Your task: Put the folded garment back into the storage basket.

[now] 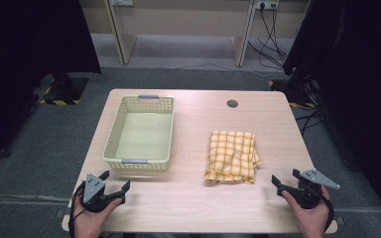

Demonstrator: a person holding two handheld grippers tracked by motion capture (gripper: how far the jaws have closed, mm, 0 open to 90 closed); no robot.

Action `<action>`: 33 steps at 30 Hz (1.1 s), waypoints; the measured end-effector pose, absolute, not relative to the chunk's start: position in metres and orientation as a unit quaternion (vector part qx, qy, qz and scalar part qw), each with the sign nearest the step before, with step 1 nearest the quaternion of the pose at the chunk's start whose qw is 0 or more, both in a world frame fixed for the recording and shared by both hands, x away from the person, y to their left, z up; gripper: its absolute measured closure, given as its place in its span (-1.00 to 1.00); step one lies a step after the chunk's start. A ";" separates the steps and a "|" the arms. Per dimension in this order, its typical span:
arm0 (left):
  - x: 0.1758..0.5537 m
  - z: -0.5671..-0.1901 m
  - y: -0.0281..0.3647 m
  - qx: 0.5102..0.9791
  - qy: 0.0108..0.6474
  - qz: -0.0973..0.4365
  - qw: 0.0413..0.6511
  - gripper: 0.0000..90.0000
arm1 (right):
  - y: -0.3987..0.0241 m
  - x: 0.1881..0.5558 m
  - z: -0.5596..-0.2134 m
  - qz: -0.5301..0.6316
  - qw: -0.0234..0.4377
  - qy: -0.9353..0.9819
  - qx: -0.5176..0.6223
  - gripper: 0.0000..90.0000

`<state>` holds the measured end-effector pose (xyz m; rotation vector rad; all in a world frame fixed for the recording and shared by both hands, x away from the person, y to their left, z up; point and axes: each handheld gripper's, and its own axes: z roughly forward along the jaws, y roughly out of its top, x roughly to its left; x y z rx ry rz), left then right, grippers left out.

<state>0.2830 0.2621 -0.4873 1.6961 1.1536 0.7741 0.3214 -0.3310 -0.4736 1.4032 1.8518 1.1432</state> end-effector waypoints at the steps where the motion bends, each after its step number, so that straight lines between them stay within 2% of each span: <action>1: 0.283 -0.487 0.262 0.689 0.468 0.314 0.456 -0.61 | -0.331 0.321 -0.473 0.424 0.274 0.689 0.520 -0.70; 14: 0.278 -0.479 0.250 0.704 0.455 0.285 0.465 -0.60 | -0.329 0.323 -0.466 0.422 0.276 0.692 0.518 -0.70; 25: 0.272 -0.451 0.216 0.718 0.416 0.256 0.495 -0.59 | -0.326 0.333 -0.452 0.419 0.274 0.697 0.513 -0.70; 33: 0.273 -0.438 0.177 0.750 0.366 0.221 0.504 -0.58 | -0.317 0.346 -0.441 0.412 0.271 0.709 0.503 -0.71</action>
